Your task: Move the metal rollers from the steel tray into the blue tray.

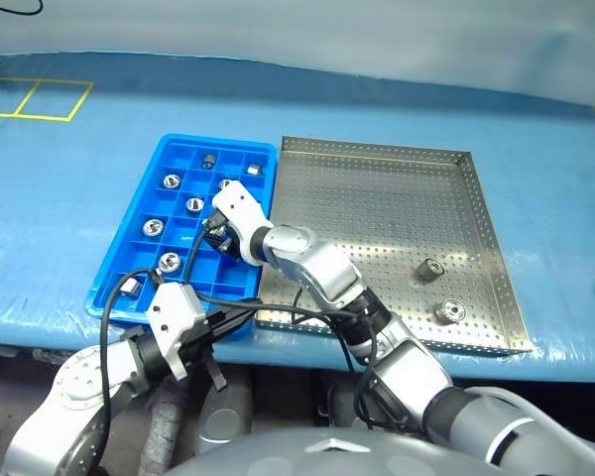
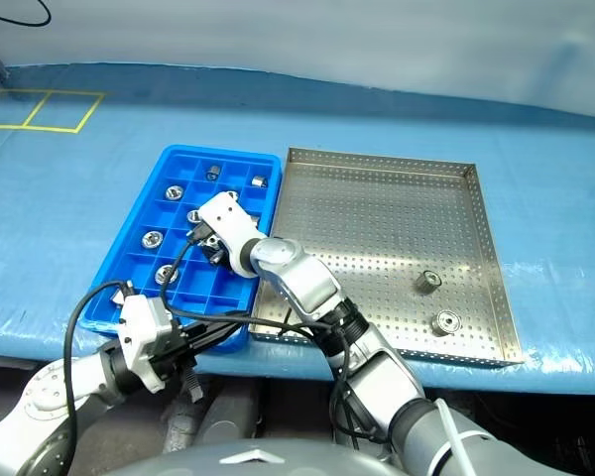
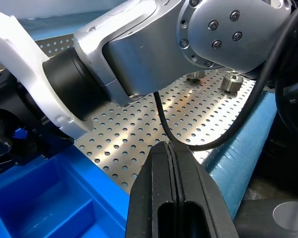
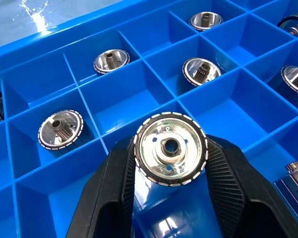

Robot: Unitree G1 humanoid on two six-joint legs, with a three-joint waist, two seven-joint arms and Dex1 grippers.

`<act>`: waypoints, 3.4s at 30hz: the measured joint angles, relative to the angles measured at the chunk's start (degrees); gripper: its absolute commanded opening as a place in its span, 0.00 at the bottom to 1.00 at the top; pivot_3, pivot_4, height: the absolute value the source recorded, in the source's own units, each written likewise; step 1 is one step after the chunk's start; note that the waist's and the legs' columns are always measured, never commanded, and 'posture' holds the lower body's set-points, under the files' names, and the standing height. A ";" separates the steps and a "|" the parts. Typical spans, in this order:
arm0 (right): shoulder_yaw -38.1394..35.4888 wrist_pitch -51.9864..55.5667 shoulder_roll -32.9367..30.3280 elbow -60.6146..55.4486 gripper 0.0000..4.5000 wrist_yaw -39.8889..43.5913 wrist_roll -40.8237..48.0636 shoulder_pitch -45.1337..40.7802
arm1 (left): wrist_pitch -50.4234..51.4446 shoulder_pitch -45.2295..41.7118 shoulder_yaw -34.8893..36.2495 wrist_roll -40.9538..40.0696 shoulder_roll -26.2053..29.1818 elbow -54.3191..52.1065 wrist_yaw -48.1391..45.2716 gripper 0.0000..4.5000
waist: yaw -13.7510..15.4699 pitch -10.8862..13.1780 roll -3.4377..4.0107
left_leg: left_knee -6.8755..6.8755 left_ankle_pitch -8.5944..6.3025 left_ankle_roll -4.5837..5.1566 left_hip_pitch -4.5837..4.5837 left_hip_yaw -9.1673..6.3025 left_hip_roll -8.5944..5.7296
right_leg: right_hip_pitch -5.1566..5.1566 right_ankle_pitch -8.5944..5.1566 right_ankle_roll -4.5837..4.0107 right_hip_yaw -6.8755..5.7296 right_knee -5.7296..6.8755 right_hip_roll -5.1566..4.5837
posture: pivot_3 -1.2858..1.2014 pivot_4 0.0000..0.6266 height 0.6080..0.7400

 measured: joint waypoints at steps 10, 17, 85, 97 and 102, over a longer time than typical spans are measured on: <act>-0.86 1.66 -0.56 -3.96 0.81 -1.67 -0.34 1.92 | -2.16 -1.65 -1.38 0.45 0.70 3.55 -2.23 0.00 | -0.02 -0.02 0.02 | 0.01 0.00 0.00 -0.16 0.00 -0.03 | -0.12 -0.02 -0.02 0.00 -0.02 -0.02 | 0.59 0.24 1.00; -13.74 12.17 -12.59 -25.44 0.81 -9.65 -4.78 10.83 | -4.47 -5.53 -2.61 0.53 1.09 9.37 -5.48 0.00 | -0.07 0.01 0.04 | 0.03 -0.01 -0.02 -0.31 0.02 -0.13 | -0.14 0.02 0.06 0.02 -0.17 -0.14 | 0.56 0.24 1.00; -12.71 21.52 -2.97 -32.12 0.39 -6.09 8.70 5.35 | 0.09 -5.93 -2.70 -2.96 2.69 6.55 -4.51 0.00 | -3.93 0.07 0.10 | -0.05 -0.02 0.01 -0.20 -0.01 0.00 | -0.16 0.15 0.35 0.05 0.00 0.01 | 0.60 0.24 1.00; -1.01 18.78 -0.58 -27.23 0.39 -4.02 9.30 10.91 | -4.13 5.35 2.47 -2.91 3.33 4.52 -6.39 0.00 | -0.25 0.08 0.11 | -0.06 -0.04 -0.03 -0.20 -0.03 -0.01 | -0.15 -0.11 -0.06 -0.04 -0.06 -0.06 | 0.62 0.24 1.00; -0.76 20.90 -4.07 -27.32 0.39 -3.36 9.38 12.58 | -4.23 2.96 2.79 -3.03 3.41 6.11 -7.43 0.00 | -0.15 0.08 0.11 | 0.05 -0.04 -0.03 -0.18 0.02 0.00 | -0.13 -0.09 -0.03 -0.03 -0.05 -0.06 | 0.61 0.24 1.00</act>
